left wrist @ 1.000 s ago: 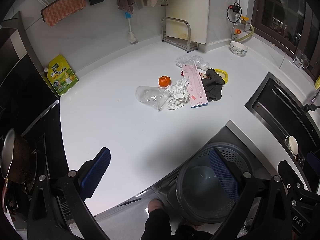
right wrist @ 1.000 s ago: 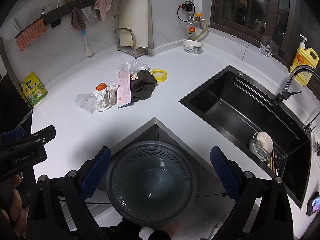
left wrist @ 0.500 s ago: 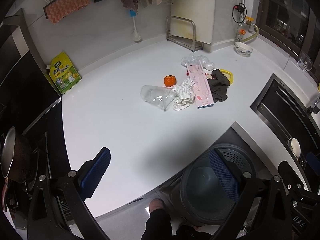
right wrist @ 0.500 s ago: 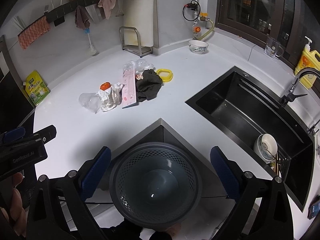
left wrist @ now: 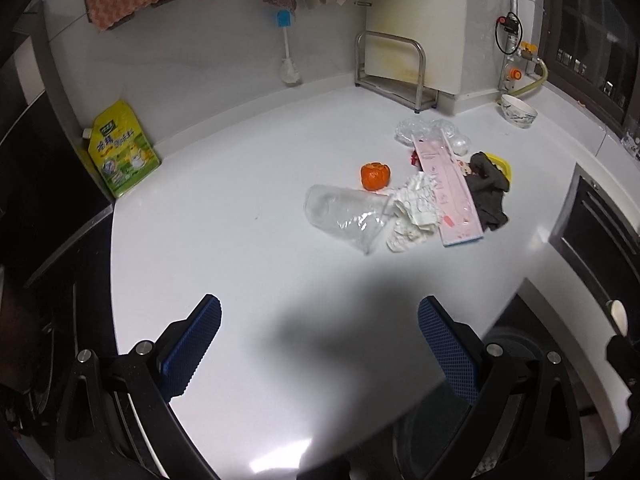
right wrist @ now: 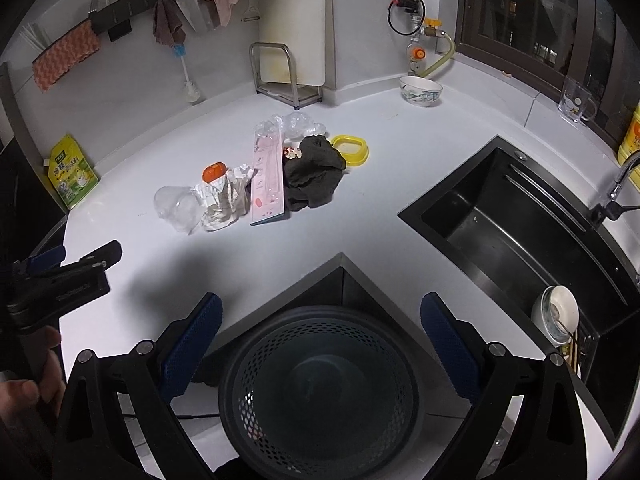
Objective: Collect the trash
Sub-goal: 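Grasp the clear plastic cup with the left tool while the right tool grasps the black cloth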
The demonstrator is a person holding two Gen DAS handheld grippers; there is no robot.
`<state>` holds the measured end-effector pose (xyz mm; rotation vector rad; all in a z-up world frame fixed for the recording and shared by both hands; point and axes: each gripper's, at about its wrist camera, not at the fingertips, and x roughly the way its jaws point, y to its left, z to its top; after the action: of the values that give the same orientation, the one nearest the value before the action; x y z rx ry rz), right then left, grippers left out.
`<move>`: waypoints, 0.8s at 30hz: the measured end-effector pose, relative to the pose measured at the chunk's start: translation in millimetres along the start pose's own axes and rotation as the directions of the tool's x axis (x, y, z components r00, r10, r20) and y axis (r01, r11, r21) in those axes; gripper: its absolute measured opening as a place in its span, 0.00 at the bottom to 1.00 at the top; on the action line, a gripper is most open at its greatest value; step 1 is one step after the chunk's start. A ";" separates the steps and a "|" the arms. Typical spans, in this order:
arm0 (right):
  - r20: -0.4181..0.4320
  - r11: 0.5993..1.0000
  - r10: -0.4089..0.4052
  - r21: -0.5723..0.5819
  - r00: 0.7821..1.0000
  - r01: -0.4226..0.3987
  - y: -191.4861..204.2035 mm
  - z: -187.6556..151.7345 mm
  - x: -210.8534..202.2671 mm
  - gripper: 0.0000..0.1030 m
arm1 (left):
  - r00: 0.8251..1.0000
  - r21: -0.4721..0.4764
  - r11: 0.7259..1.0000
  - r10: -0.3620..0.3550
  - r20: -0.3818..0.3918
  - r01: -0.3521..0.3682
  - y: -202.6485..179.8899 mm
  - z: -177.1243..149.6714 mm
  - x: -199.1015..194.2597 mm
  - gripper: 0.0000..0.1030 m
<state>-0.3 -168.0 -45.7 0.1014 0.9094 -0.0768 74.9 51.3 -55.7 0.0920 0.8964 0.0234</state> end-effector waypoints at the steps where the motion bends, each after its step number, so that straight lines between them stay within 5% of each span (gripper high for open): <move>1: -0.003 1.000 0.001 0.005 1.000 -0.001 -1.0 1.0 6.4 0.92 | 1.000 0.008 1.000 -0.003 0.007 0.003 -2.1 0.0 10.9 0.94; 11: -0.027 0.999 0.008 0.043 1.000 -0.007 -8.4 2.5 64.4 0.92 | 0.998 0.008 0.998 0.054 0.045 -0.055 -17.9 10.5 95.9 0.94; 24: -0.055 0.996 0.006 0.086 0.998 -0.002 -14.9 5.0 99.6 0.92 | 0.994 -0.011 0.996 0.092 0.066 -0.091 -22.9 28.6 138.9 0.93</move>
<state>63.0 -185.7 -122.2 0.1866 0.9608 -0.1100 183.5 34.7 -148.2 0.1263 0.8247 0.1086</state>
